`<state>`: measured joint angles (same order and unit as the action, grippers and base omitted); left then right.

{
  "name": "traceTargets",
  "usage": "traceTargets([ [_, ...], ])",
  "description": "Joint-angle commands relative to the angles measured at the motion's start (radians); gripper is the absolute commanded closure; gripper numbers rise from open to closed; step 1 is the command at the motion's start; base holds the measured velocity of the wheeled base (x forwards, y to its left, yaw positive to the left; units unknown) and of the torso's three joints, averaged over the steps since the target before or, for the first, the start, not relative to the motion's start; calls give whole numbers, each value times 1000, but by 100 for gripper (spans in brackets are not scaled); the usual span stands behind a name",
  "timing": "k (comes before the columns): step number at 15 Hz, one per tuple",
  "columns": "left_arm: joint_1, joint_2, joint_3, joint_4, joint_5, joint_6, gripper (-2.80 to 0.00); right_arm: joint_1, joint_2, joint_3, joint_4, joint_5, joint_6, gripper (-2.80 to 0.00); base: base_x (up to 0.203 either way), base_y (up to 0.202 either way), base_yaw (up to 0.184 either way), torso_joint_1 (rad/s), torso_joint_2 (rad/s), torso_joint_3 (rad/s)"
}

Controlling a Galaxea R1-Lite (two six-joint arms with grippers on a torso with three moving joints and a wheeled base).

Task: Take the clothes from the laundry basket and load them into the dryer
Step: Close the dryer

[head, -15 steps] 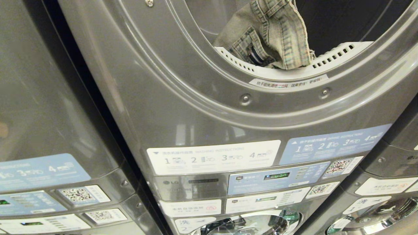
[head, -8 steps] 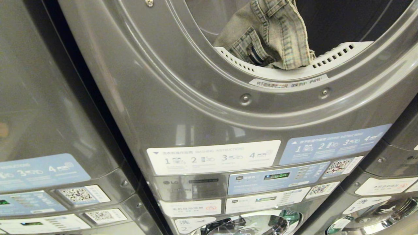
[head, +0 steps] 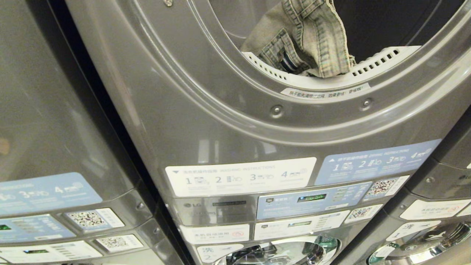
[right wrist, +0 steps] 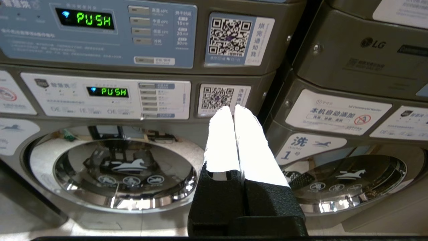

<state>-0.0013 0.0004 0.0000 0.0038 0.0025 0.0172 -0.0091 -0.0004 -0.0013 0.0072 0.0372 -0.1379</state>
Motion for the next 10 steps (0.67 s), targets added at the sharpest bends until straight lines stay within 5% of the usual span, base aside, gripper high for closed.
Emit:
traceTargets([
  [1,0,0,0,-2,-1,1,0,0,0,0,0,1,0,0,-132,0,1,27,7,2],
  [10,1,0,0,1,2,0,0,0,0,1,-6,6,-18,0,-193,0,2,-1,3,1],
])
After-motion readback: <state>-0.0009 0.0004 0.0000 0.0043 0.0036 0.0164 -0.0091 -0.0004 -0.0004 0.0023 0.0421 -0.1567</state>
